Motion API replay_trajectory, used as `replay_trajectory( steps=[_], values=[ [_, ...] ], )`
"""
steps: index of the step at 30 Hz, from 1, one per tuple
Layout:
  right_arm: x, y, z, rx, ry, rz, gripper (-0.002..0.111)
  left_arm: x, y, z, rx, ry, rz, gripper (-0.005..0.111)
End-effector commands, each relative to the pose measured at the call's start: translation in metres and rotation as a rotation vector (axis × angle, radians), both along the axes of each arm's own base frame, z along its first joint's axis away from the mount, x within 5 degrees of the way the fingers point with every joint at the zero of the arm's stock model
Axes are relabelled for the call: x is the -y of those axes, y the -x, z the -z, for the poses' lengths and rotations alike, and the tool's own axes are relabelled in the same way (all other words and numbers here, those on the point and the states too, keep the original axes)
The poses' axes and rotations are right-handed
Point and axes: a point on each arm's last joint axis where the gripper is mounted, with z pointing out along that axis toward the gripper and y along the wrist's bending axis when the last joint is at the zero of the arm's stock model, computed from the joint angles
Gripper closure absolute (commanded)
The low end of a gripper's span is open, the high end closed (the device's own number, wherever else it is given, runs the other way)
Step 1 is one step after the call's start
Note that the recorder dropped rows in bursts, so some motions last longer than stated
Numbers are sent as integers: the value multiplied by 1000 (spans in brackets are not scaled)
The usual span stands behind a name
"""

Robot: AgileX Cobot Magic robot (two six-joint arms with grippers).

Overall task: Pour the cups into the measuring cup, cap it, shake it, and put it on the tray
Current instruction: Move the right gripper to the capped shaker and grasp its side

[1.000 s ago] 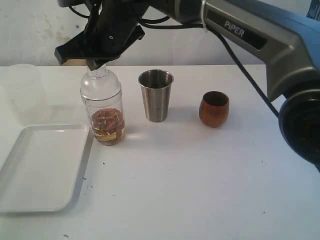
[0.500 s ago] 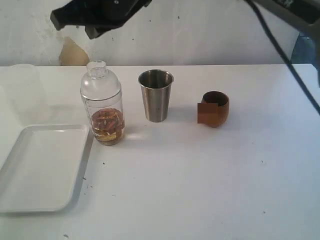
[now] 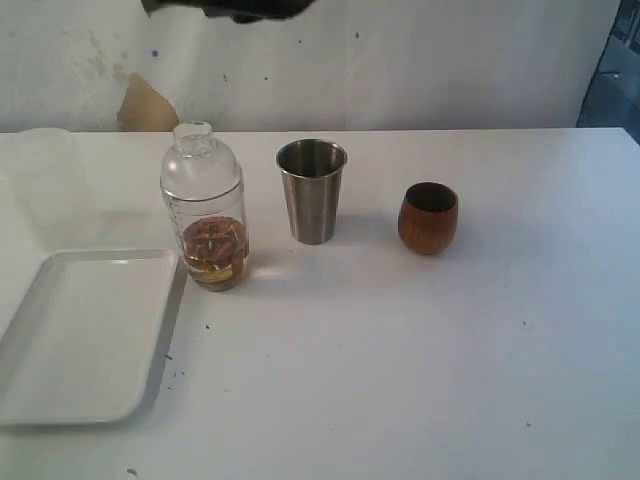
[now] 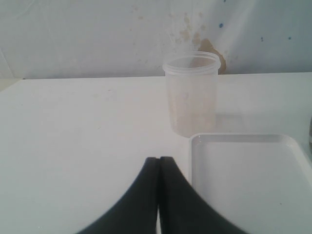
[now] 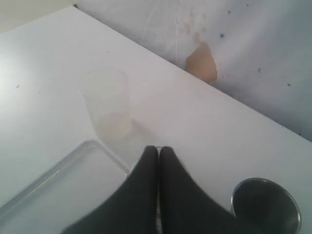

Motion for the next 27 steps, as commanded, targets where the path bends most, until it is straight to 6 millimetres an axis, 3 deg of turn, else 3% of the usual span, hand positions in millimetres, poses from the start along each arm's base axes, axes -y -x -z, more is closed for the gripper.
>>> replay_trajectory(
  steps=[1,6,10,13,16,18,27],
  values=[
    [13,33,25,165,-137,11,108,0,0,0,10,-5,1,107],
    [16,62,86,216,-158,-11,107,0,0,0,10,-5,1,107],
    [10,65,128,165,-63,-52,88,0,0,0,10,-5,1,107],
    [4,59,151,118,-23,-53,59,0,0,0,10,-5,1,107],
    [-3,50,170,127,-22,-48,22,0,0,0,10,-5,1,107],
    [-7,44,181,147,-33,-43,7,0,0,0,10,-5,1,107],
    [-24,24,225,178,-41,-36,3,0,0,0,10,-5,1,107]
  ],
)
